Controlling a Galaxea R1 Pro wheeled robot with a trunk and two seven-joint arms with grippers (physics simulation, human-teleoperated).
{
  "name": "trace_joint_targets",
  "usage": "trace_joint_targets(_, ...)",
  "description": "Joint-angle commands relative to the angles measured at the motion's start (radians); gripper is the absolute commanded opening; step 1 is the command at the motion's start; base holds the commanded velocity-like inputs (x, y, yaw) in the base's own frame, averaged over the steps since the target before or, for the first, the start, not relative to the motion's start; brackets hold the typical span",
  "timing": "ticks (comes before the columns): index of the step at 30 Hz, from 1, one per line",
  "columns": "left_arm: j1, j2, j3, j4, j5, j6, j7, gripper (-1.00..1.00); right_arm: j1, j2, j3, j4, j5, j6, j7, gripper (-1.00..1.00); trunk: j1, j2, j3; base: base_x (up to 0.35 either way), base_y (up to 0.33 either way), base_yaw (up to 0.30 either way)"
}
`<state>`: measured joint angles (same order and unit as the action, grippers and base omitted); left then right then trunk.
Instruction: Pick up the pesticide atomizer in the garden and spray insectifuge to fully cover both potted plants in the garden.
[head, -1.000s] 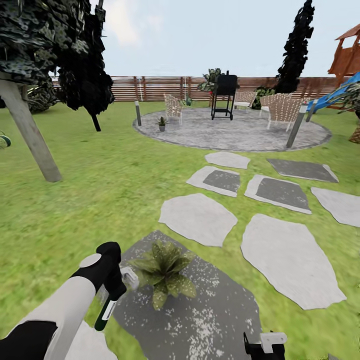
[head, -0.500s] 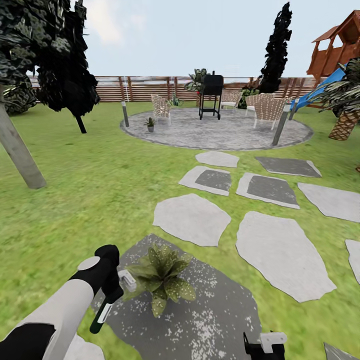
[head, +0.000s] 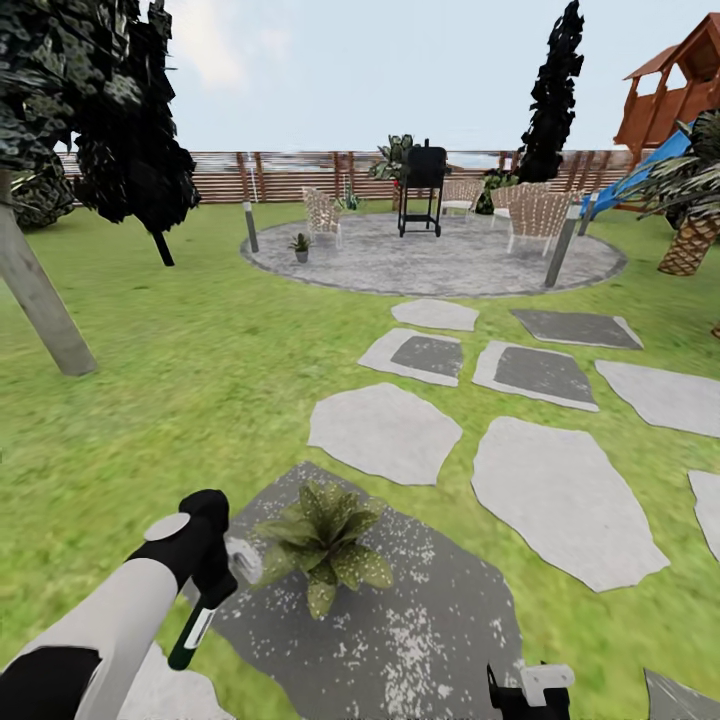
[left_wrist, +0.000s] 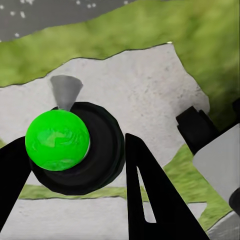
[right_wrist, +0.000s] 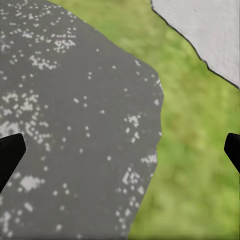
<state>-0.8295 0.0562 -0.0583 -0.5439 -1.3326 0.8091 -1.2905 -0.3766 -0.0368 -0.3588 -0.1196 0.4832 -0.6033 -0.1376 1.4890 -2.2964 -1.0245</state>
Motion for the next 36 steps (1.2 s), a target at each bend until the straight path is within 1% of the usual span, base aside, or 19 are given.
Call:
trace_joint_targets(1, 0.000, -0.001, -0.008, -0.001, -0.003, 0.009, -0.008, -1.00, -0.001, 0.000, -0.003, 0.002, 0.011, -0.003, -0.007, 1.00, 0.000, 0.000, -0.001, -0.021, 0.005, 0.000)
trace_joint_targets(3, -0.001, -0.007, -0.009, -0.001, -0.002, 0.009, -0.012, -1.00, -0.001, 0.000, -0.003, 0.002, 0.011, -0.003, -0.007, 1.00, 0.000, 0.000, -0.001, -0.010, 0.002, 0.000)
trace_joint_targets(5, -0.008, -0.009, -0.009, -0.001, -0.004, 0.009, -0.036, -1.00, -0.001, 0.000, -0.003, 0.001, 0.011, -0.003, -0.007, 1.00, 0.000, 0.000, -0.001, -0.002, 0.000, 0.000)
trace_joint_targets(9, -0.016, -0.001, -0.008, -0.001, -0.003, 0.011, -0.049, -1.00, -0.001, 0.000, -0.003, 0.002, 0.011, -0.003, -0.007, 1.00, 0.000, 0.000, -0.001, 0.000, 0.000, -0.022)
trace_joint_targets(11, -0.015, 0.003, -0.008, -0.001, -0.005, 0.011, -0.050, -1.00, -0.001, 0.000, -0.003, 0.002, 0.011, -0.003, -0.007, 1.00, 0.000, 0.000, -0.001, 0.000, 0.000, -0.202)
trace_joint_targets(12, -0.012, 0.004, -0.008, -0.001, -0.010, 0.012, -0.050, -1.00, -0.001, 0.000, -0.003, 0.002, 0.011, -0.003, -0.007, 1.00, 0.000, 0.000, -0.001, 0.000, 0.000, -0.262)
trace_joint_targets(13, -0.008, 0.005, -0.008, -0.001, -0.024, 0.012, -0.050, -1.00, -0.001, 0.000, -0.003, 0.002, 0.011, -0.003, -0.007, 1.00, 0.000, 0.000, -0.001, 0.000, 0.000, -0.278)
trace_joint_targets(14, -0.002, 0.005, -0.007, -0.001, -0.060, 0.014, -0.050, -1.00, -0.001, 0.001, -0.003, 0.001, 0.011, -0.003, -0.007, 1.00, 0.000, 0.000, -0.002, 0.000, 0.000, -0.028)
trace_joint_targets(15, -0.002, 0.005, -0.007, -0.001, -0.062, 0.015, -0.050, -1.00, -0.001, 0.001, -0.003, 0.001, 0.011, -0.003, -0.007, 1.00, 0.000, 0.000, -0.003, 0.000, 0.000, -0.014)
trace_joint_targets(22, -0.001, 0.014, 0.003, -0.002, -0.064, 0.016, -0.050, -1.00, -0.001, 0.002, -0.003, 0.001, 0.011, -0.003, -0.007, 1.00, 0.000, 0.000, -0.012, 0.000, 0.017, -0.001)
trace_joint_targets(24, -0.002, 0.019, 0.004, -0.002, -0.063, 0.017, -0.050, -1.00, -0.001, 0.002, -0.003, 0.001, 0.011, -0.003, -0.007, 1.00, 0.000, 0.000, -0.013, 0.000, 0.213, 0.000)
trace_joint_targets(28, -0.002, 0.019, 0.004, -0.002, -0.061, 0.017, -0.050, -1.00, -0.001, 0.002, -0.003, 0.001, 0.011, -0.003, -0.007, 1.00, 0.000, 0.000, -0.013, 0.000, 0.290, -0.018)
trace_joint_targets(33, -0.002, 0.017, 0.004, -0.002, -0.060, 0.016, -0.051, -1.00, -0.001, 0.002, -0.003, 0.002, 0.011, -0.003, -0.007, 1.00, 0.000, 0.000, -0.013, 0.004, 0.303, -0.255)
trace_joint_targets(36, -0.002, 0.017, 0.004, -0.002, -0.057, 0.016, -0.050, -1.00, -0.001, 0.002, -0.003, 0.001, 0.011, -0.003, -0.007, 1.00, 0.000, 0.000, -0.013, 0.158, 0.286, -0.297)
